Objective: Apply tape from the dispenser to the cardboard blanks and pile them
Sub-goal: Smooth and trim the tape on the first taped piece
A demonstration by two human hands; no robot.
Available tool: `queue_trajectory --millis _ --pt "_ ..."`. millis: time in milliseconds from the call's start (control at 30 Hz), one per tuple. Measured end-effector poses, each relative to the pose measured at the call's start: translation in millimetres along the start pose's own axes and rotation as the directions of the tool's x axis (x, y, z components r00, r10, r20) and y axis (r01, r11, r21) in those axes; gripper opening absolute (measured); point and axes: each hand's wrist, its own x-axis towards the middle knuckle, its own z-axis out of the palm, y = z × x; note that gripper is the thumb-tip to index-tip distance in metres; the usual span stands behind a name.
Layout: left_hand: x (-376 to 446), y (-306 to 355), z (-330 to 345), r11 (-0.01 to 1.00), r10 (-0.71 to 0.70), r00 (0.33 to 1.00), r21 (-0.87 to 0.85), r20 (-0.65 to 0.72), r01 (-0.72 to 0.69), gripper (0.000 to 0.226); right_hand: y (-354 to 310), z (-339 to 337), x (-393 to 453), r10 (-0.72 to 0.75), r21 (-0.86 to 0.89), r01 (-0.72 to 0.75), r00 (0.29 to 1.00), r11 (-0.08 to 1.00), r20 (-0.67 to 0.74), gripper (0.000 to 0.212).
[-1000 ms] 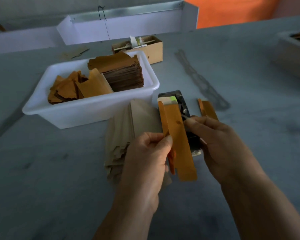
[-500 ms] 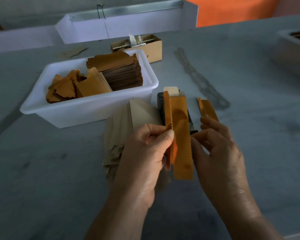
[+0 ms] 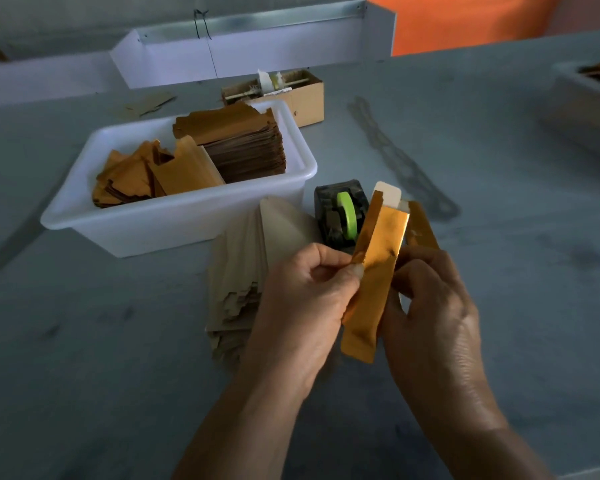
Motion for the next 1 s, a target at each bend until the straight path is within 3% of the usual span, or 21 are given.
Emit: queue_trajectory --millis 167,233,300,367,467,600,1000 --pt "2 5 0 0.998 -0.059 0.998 -0.002 -0.006 0.059 0.012 2 -25 3 -0.008 0.054 0.008 1.000 0.998 -0.009 0.014" --pt "3 6 -3 0.998 -0.066 0.998 0.003 0.004 0.066 0.010 -1 -41 8 0.047 0.187 -0.050 0.999 0.981 0.019 0.007" --pt "1 6 -5 0.998 -0.056 0.998 -0.003 0.019 0.056 0.010 -11 -54 12 0.062 0.391 -0.120 0.986 0.913 0.157 0.014" --pt "-1 7 -6 0.998 -0.056 0.998 -0.030 0.041 0.058 0.010 -19 -60 14 -0.010 0.481 -0.150 0.949 0.864 0.314 0.019" --pt "-5 8 -8 0.986 -0.088 0.992 -0.137 0.087 0.100 0.007 -24 -55 17 -0.110 0.467 -0.122 0.892 0.876 0.438 0.022" --pt "-7 9 -11 0.971 -0.125 0.987 -0.189 0.101 0.143 0.004 -26 -46 19 -0.156 0.418 -0.051 0.881 0.907 0.448 0.023" --pt "-10 6 -15 0.960 -0.100 0.979 -0.241 0.176 0.141 0.010 -30 -40 21 -0.014 0.224 -0.071 0.934 0.972 0.357 0.024"
